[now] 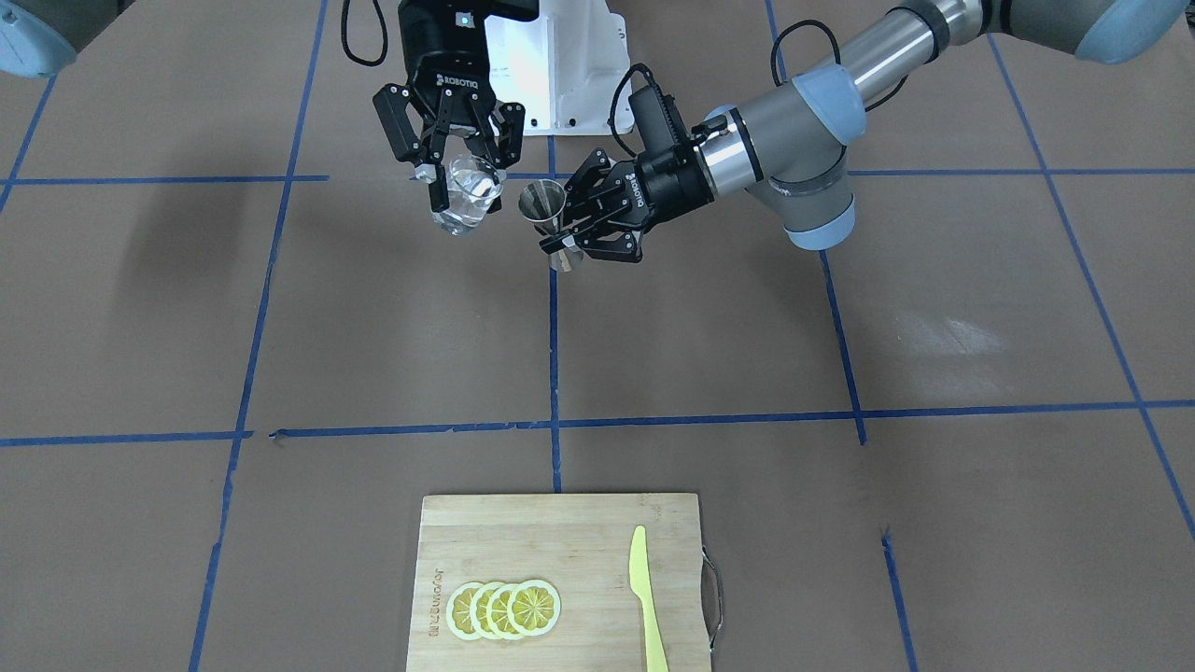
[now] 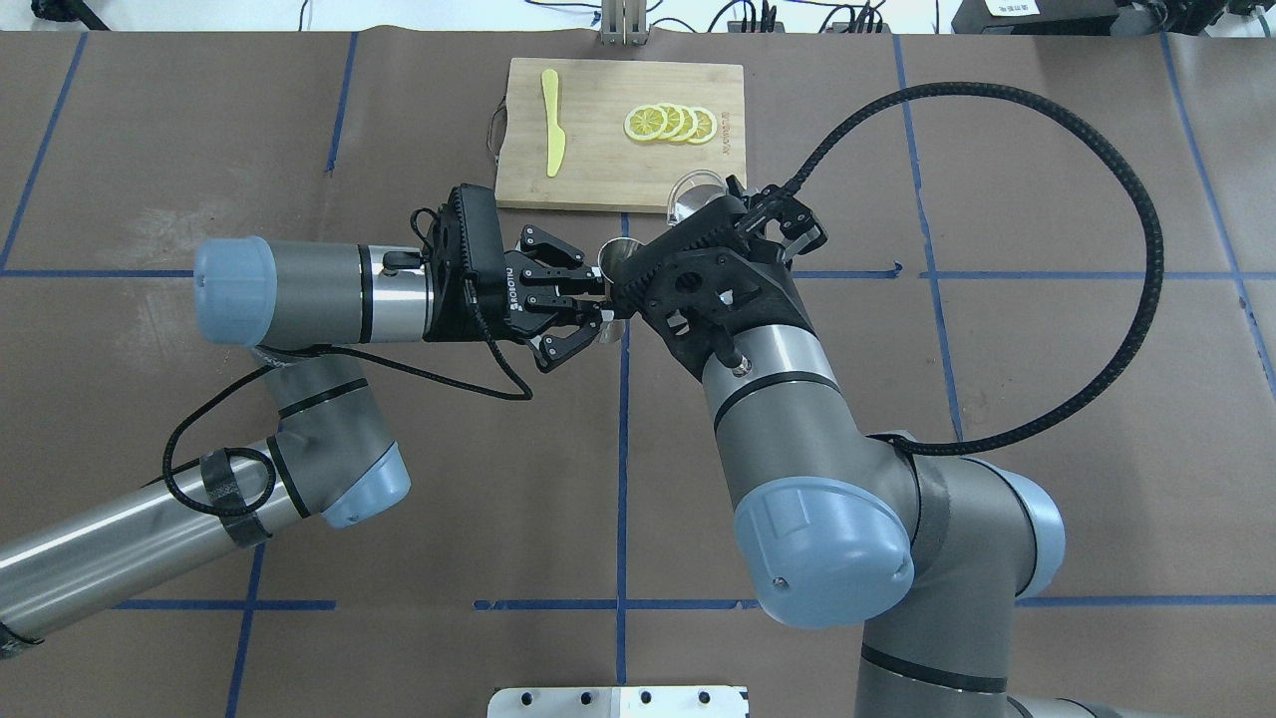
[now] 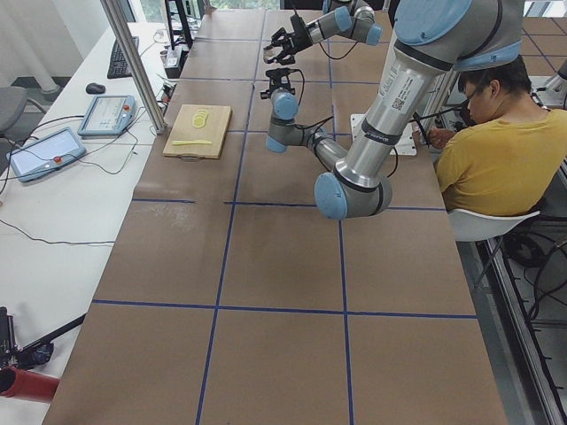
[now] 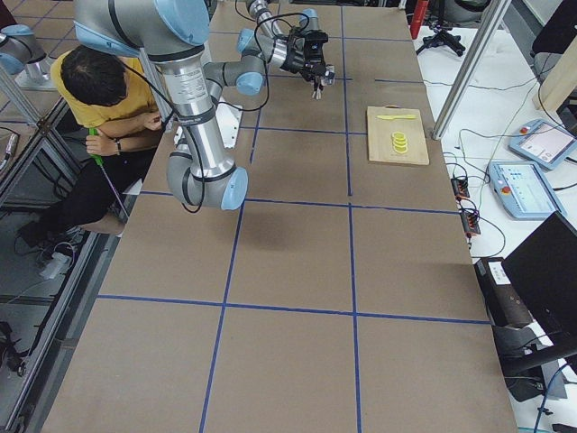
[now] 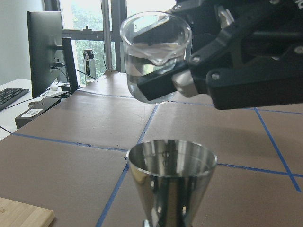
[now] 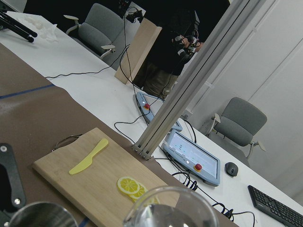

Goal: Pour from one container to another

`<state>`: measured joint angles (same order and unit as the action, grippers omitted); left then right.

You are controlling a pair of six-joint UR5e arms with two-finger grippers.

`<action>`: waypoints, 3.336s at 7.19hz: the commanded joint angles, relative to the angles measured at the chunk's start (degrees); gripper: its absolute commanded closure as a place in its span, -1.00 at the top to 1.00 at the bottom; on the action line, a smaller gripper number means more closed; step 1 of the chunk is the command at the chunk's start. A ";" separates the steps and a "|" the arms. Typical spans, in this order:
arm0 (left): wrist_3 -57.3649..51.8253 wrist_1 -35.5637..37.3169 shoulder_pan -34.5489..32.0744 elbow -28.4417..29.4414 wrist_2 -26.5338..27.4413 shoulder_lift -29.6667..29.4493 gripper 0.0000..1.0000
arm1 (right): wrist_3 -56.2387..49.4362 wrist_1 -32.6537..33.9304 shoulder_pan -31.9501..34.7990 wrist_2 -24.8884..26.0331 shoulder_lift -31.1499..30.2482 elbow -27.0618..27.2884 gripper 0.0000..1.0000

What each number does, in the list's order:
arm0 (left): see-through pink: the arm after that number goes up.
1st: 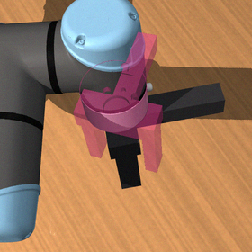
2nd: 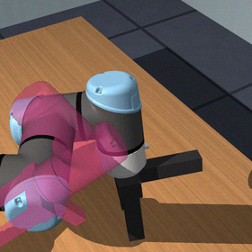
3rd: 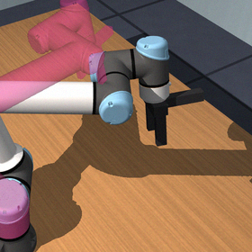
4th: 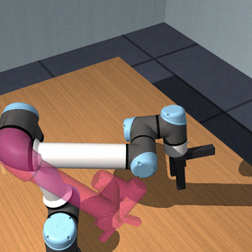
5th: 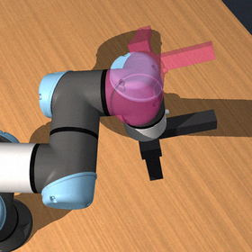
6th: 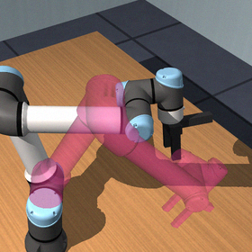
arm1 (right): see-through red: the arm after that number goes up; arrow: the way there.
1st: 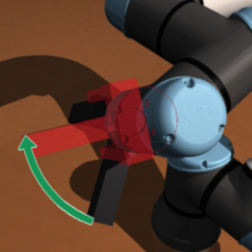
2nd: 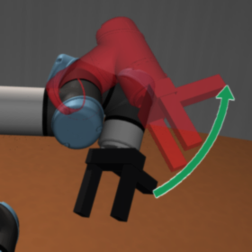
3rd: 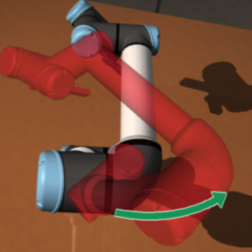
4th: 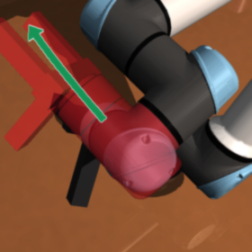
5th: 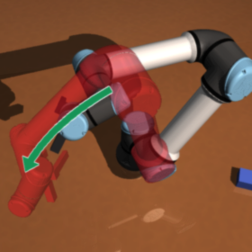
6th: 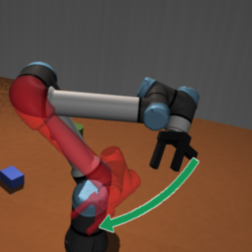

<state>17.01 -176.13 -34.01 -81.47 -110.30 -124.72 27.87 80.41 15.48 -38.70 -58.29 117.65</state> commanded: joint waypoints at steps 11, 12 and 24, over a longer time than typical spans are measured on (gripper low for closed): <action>-0.05 0.00 0.00 0.00 -0.09 -0.09 -1.00 | -7.21 1.51 -2.21 2.67 1.85 -0.93 -1.00; -0.05 0.00 0.00 0.00 -0.09 -0.09 -1.00 | -8.26 2.99 -2.47 4.23 2.39 -1.11 -1.00; -0.05 0.00 0.09 0.00 -0.09 0.00 -1.00 | -11.44 8.98 -4.32 9.08 4.41 -2.07 -1.00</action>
<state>16.96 -176.13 -33.99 -81.47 -110.39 -124.72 16.44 89.37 11.16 -29.69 -54.18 116.09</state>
